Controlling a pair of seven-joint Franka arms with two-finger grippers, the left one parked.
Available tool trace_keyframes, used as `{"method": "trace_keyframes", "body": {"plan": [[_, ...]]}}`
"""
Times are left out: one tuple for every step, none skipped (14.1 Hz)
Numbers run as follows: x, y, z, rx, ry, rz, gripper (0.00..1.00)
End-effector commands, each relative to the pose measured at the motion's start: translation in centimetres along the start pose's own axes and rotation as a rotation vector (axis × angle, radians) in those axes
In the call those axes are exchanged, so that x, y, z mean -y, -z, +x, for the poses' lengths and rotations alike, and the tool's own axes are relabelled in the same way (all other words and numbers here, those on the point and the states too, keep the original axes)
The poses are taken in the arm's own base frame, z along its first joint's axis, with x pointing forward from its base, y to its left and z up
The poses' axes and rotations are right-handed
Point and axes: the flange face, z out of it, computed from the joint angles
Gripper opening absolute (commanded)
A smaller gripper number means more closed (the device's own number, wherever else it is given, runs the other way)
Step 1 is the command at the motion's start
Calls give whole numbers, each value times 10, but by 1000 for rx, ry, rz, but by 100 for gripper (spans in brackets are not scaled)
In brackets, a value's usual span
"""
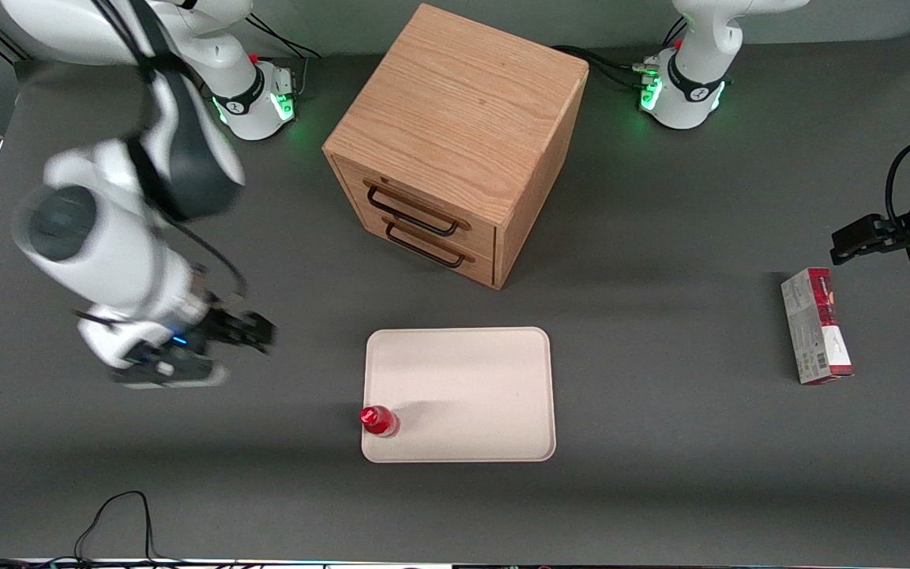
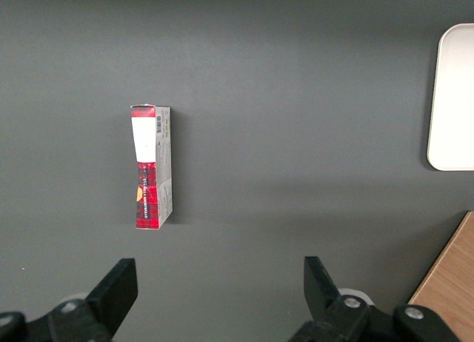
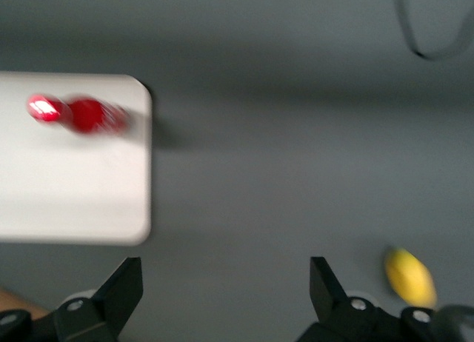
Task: Place coke bottle on tray
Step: 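Open the right gripper and withdraw it away from the tray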
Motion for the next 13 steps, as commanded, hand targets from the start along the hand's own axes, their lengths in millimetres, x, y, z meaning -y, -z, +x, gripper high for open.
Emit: {"method": "trace_keyframes", "body": {"plan": [[-78,48,-59,81,-47,49,100],[-98,65,-71,96,-69,60,100],[-112,77,-83,104,-88,67,100],[-126,88,-96,94,-114,77,100],[-133,94,-107,86,-126,85,100],[-136,98,-116,82,-131,90,100],[-137,99,-120,82,-139,91,100],[-135,100,-121,81,-143,91,100],[-132,100,-121,81,-148,90,100],[-131,99,-121,82,-157,86,100],[-127,97,-119,82,-151,82,100],[-125,97,-119,81,-148,77,100],[-124,97,-119,81,-145,75,100]]}}
